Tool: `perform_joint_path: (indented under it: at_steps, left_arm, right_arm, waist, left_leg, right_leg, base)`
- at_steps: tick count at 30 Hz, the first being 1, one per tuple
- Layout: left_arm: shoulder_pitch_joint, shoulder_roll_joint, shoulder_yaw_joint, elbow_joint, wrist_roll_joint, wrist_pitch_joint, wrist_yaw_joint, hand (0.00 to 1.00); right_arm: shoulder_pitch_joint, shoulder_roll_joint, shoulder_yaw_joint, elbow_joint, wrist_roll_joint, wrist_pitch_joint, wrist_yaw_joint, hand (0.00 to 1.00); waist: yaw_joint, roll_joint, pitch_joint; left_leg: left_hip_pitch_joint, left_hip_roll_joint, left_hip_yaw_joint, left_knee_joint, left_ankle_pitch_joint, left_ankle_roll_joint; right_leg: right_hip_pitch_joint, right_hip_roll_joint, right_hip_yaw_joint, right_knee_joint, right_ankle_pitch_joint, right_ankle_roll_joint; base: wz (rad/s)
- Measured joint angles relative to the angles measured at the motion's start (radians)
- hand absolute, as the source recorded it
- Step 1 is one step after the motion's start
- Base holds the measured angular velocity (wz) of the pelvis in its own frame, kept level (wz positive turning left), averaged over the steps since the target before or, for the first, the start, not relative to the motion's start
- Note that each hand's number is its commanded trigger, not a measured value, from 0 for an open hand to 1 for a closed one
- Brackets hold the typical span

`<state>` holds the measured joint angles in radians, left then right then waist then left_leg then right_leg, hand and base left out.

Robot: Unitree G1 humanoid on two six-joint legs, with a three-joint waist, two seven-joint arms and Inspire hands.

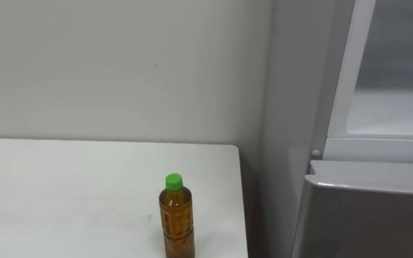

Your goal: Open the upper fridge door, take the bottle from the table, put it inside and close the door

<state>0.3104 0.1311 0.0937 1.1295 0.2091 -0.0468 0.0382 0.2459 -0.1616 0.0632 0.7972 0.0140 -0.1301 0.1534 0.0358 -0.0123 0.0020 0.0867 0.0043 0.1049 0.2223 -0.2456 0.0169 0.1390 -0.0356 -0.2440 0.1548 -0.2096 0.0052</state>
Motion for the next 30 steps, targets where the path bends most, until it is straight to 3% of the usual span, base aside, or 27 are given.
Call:
perform_joint_path:
  at_steps: [3, 4, 6, 9, 16, 20, 30]
  left_arm:
    - [-0.009, 0.007, 0.0, 0.004, -0.003, 0.007, -0.039, 0.0]
    - [-0.009, 0.009, 0.0, 0.003, -0.008, 0.011, -0.052, 0.0]
    - [-0.013, 0.013, -0.001, -0.003, -0.013, 0.019, -0.075, 0.0]
    - [-0.031, 0.025, -0.001, -0.005, -0.023, 0.029, -0.091, 0.0]
    - [-0.031, 0.038, -0.034, -0.002, -0.08, 0.055, -0.116, 0.0]
    - [-0.029, 0.04, -0.039, -0.005, -0.098, 0.071, -0.119, 0.0]
    - [-0.025, 0.057, -0.057, -0.005, -0.155, 0.07, -0.127, 0.0]
  right_arm:
    - [0.009, -0.004, 0.009, -0.125, 0.001, 0.008, 0.055, 0.0]
    - [0.017, -0.013, 0.015, -0.2, 0.001, 0.028, 0.081, 0.0]
    - [0.032, -0.042, 0.035, -0.332, 0.018, 0.038, 0.122, 0.0]
    - [0.023, -0.046, 0.034, -0.432, 0.061, 0.039, 0.184, 0.0]
    - [0.03, -0.066, 0.032, -0.69, 0.069, 0.105, 0.291, 0.0]
    - [0.029, -0.08, 0.019, -0.827, 0.069, 0.125, 0.329, 0.0]
    - [-0.011, -0.087, -0.022, -1.063, 0.161, 0.151, 0.374, 0.0]
  waist:
    - [-0.002, -0.006, -0.0021]
    - [-0.002, -0.015, -0.0046]
    - [-0.004, -0.009, -0.0016]
    - [-0.003, -0.015, -0.002]
    - [-0.002, -0.017, -0.0028]
    - [-0.004, -0.02, -0.003]
    - [0.004, -0.026, -0.0033]
  left_leg:
    - [-0.014, 0.001, -0.004, 0.007, 0.0, 0.0]
    - [-0.015, 0.0, -0.004, 0.011, 0.0, 0.0]
    - [-0.014, 0.0, -0.004, 0.015, 0.0, 0.0]
    - [-0.008, 0.0, -0.006, 0.017, 0.0, 0.0]
    - [-0.03, 0.004, 0.001, 0.02, -0.003, 0.005]
    - [-0.029, 0.003, 0.0, 0.019, -0.002, 0.006]
    - [-0.024, 0.009, 0.008, 0.011, -0.002, 0.005]
  right_leg:
    - [-0.01, -0.002, -0.006, 0.006, 0.0, 0.0]
    - [-0.009, -0.003, -0.006, 0.011, 0.0, 0.0]
    - [-0.002, -0.005, -0.008, 0.014, 0.0, 0.0]
    - [0.002, -0.003, -0.01, 0.015, 0.0, 0.0]
    - [-0.03, -0.009, -0.005, 0.034, 0.0, 0.0]
    - [-0.033, -0.009, -0.006, 0.035, 0.0, 0.001]
    - [-0.036, -0.002, 0.002, 0.036, 0.0, 0.0]
  base:
    - [0.03]
    - [0.0]
    - [0.03]
    - [0.04]
    - [-0.02]
    - [0.0]
    - [-0.02]
